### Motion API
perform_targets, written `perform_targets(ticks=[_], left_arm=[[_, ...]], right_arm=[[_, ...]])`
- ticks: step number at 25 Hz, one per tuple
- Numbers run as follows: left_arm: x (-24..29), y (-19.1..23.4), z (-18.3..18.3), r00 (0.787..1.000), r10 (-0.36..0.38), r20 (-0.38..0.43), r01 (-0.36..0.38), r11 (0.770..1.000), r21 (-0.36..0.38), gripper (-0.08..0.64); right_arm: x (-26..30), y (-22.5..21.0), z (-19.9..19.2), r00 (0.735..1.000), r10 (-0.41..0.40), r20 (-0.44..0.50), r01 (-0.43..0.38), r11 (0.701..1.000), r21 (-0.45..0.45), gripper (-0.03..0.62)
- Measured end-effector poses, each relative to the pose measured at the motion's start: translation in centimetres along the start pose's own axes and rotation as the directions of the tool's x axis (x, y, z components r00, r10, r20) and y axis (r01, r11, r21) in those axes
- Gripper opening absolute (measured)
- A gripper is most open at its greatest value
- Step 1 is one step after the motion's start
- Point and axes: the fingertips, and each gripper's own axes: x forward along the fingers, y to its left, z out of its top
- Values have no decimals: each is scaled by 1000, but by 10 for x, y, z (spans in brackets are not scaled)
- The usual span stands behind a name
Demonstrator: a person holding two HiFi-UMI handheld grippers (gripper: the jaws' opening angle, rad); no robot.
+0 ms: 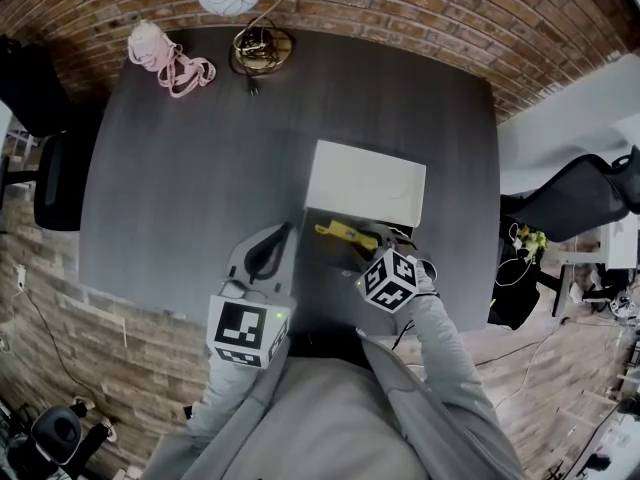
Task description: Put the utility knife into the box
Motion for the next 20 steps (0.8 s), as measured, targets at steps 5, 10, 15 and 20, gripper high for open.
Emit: perform_targets(ticks=[5, 10, 15, 20], left_arm=[[-3, 1, -1, 1000, 9, 5, -9, 1000, -4, 20], [-5, 1, -1, 1000, 17, 9, -16, 1000, -9, 20], [-6, 0, -1, 1000, 23, 12, -23, 1000, -11, 20], [-7, 3, 1, 999, 35, 18, -35, 999, -15, 20]], right_arm=[[8, 2, -6, 999, 21, -38, -22, 1000, -23, 126], [13, 2, -8, 998, 35, -60, -37, 999, -34, 126], [17, 1, -9, 995, 53, -85, -57, 997, -46, 126], [20, 0, -10, 992, 75, -102, -80, 996, -46, 126]])
